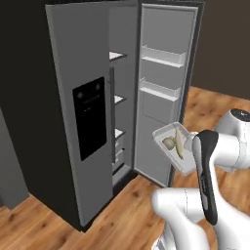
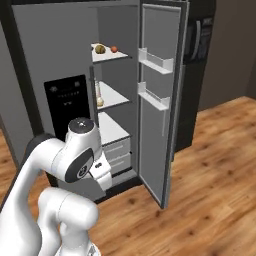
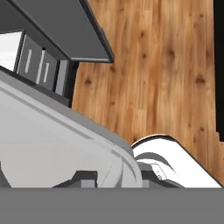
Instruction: Place the tupperware on the second highest shelf of the fridge. Make space for the tupperware among the existing items by rearranging them on the shelves if needed. Close the fridge door when finished.
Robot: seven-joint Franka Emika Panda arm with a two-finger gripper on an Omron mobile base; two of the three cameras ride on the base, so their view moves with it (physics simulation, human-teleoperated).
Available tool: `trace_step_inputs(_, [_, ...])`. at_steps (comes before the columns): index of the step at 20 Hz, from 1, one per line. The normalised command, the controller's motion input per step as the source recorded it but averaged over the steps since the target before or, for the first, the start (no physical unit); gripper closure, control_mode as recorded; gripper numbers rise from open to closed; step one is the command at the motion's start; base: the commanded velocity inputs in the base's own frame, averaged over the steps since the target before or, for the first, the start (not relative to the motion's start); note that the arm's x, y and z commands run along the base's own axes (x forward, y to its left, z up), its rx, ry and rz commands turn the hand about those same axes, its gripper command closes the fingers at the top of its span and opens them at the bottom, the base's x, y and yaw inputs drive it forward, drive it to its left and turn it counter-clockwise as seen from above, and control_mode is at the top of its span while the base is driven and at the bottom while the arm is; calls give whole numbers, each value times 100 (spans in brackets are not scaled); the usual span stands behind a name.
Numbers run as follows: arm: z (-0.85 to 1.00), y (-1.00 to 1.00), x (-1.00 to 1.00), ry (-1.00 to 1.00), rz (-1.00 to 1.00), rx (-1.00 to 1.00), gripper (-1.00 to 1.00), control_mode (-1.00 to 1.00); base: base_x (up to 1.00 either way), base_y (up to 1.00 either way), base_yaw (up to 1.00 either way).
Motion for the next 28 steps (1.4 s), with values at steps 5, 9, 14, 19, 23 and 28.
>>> trace_step_inputs(5, [0,0,0,0,0,0,100,100,100,-8,17])
trace_step_inputs(9, [0,0,0,0,0,0,100,100,97,-9,46])
trace_step_inputs(14, [0,0,0,0,0,0,100,100,60,-36,61])
trace_step_inputs(19, [0,0,0,0,0,0,100,100,8,-29,65])
trace_step_inputs(23, [0,0,0,0,0,0,100,100,4,-40,41])
trace_step_inputs(28, [0,0,0,0,0,0,100,100,21,-17,3])
